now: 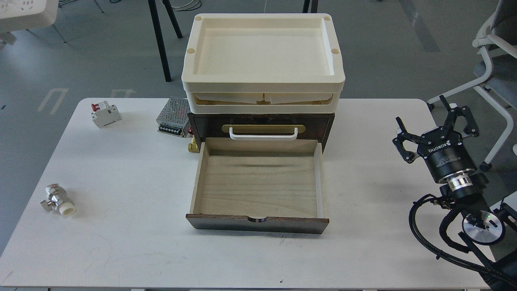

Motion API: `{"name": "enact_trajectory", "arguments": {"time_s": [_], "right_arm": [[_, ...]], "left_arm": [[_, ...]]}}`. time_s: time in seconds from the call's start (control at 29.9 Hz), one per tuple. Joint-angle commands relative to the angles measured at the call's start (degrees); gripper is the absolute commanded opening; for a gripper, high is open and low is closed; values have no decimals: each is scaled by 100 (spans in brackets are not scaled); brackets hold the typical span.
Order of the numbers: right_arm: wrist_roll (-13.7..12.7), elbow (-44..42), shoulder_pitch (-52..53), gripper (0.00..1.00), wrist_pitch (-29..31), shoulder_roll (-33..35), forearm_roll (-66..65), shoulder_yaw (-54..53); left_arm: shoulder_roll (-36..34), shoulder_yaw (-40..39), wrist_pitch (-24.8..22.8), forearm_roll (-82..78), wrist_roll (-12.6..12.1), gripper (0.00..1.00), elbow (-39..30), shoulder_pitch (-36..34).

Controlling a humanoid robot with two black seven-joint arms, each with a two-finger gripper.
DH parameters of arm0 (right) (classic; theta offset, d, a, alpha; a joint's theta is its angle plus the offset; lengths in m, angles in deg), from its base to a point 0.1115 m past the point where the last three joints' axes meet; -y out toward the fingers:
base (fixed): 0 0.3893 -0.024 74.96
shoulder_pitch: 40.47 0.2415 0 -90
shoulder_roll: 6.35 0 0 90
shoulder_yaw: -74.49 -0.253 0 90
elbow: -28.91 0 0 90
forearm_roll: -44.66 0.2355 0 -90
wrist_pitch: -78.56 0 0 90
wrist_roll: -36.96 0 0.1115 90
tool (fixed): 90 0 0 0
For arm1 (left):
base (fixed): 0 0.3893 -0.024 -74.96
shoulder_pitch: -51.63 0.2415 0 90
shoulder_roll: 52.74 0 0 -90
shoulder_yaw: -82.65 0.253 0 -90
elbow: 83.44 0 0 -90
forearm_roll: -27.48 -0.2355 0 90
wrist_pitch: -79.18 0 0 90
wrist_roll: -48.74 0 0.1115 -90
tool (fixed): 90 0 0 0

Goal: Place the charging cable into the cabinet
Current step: 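Lift the power strip with the left gripper and carry it over the drawer, then lower the held power strip into the open drawer with the left gripper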

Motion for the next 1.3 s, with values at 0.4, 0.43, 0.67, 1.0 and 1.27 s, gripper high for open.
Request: {"name": "enact_trajectory", "arguments": {"time_s": [0.4,0.43,0.67,1.0,1.27], "right_arm": [[0,0,0,99,0,-8,0,0],[0,0,0,99,0,1,0,0],[0,0,0,99,0,-8,-8,9],[0,0,0,99,0,-8,0,9],[0,0,0,99,0,-8,-8,9]], "left_arm": [[974,-101,-604,-987,1,3,-1889,-1180],[1168,-92,-665,-1242,1,3,-1880,-1207],[2557,-4,-1201,-2553,1,3,-1880,-1137],[3753,620,-1369,-3556,1,2,-1801,-1181],[4316,1226,-1316,-4101,1,2,-1609,-1049]]}}
